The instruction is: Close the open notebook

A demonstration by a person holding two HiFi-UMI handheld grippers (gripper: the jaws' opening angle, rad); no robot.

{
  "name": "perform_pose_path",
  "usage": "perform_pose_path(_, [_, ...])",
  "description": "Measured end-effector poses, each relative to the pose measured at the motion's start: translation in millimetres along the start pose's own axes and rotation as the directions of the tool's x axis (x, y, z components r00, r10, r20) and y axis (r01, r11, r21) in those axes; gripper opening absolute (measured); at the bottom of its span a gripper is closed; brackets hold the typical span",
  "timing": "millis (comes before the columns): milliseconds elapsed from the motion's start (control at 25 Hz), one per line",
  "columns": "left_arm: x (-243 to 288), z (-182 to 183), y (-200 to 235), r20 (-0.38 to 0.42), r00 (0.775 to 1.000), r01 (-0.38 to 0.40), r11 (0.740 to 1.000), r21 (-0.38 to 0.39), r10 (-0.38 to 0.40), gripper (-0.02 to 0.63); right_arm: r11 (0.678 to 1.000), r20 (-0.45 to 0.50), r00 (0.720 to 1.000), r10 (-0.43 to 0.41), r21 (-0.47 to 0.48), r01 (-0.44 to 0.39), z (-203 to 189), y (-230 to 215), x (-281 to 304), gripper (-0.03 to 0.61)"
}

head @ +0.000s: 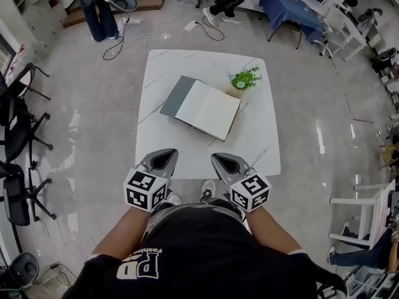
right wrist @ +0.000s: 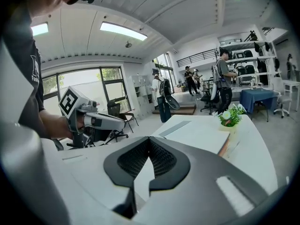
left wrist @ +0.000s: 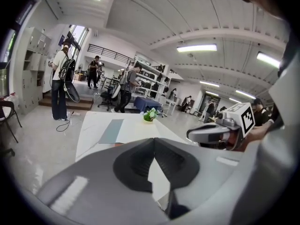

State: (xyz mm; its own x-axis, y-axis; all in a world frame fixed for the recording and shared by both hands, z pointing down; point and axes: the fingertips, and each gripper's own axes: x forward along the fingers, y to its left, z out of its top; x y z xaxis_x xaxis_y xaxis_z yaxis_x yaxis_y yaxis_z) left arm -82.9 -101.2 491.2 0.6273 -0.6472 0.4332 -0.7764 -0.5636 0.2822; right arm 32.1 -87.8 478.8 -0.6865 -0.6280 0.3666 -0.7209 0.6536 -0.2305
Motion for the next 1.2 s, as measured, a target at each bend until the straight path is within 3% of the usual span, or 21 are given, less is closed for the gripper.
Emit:
perform_pose_path(840, [46, 16, -22, 0.030, 0.979, -0.202, 0.979, -0.032, 0.203, 0.058, 0.984, -0.024, 0.984, 0.178, -0.016, -0.179, -5, -71, -9, 0.000])
perform_pose_path(1200, [49, 29, -2, 0.017, 0.986, -0.165, 0.986, 0.008, 0.165, 0.058, 0.990, -0.004, 0.990, 0.139, -0.002, -0.139, 8, -73, 7, 0.000])
